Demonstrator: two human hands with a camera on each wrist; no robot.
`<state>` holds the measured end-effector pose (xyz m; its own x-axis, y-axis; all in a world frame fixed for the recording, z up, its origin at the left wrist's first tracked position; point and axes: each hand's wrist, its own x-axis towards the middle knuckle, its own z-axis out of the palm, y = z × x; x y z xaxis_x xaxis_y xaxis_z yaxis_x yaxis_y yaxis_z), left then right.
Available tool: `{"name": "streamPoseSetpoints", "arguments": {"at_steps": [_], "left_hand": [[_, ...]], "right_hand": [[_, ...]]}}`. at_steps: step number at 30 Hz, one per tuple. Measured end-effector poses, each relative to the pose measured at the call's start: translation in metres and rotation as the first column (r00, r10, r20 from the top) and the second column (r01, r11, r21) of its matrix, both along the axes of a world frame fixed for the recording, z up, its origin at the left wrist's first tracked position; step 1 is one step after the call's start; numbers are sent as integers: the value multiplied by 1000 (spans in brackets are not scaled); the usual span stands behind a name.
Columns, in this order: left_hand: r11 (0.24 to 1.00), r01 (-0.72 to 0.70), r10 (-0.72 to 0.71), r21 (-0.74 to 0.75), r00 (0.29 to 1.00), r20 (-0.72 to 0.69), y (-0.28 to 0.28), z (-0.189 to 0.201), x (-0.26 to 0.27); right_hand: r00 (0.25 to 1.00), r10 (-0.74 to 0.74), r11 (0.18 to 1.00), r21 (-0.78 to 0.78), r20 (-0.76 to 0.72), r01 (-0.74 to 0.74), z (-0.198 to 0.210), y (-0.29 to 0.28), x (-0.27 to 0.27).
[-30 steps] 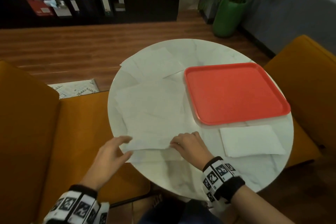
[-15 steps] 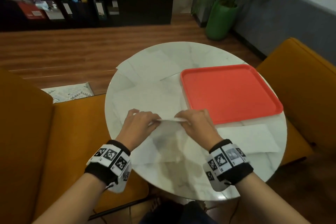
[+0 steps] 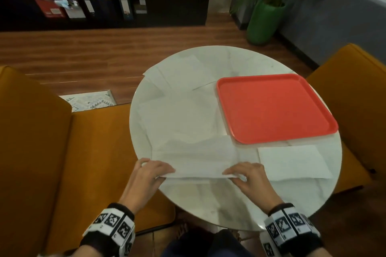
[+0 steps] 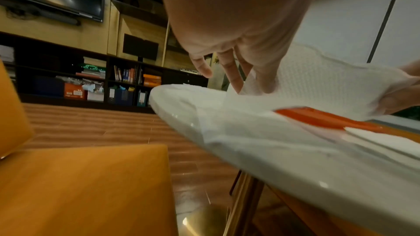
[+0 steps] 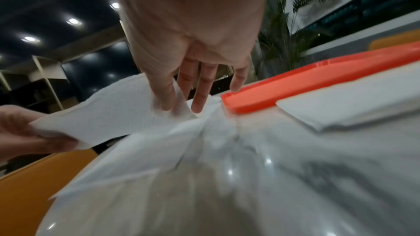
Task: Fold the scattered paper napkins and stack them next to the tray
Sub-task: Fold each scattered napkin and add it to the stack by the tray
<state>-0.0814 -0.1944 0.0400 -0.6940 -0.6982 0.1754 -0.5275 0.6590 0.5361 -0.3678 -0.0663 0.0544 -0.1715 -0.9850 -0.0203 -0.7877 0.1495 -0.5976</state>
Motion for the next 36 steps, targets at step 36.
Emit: {"name": "streamPoseSetpoints", "arguments": {"at_steps": [36], "left_hand": [[984, -76, -24, 159, 833, 552, 10, -54, -36]], "right_hand": [[922, 383, 854, 360, 55, -376, -26, -64, 123]]}}
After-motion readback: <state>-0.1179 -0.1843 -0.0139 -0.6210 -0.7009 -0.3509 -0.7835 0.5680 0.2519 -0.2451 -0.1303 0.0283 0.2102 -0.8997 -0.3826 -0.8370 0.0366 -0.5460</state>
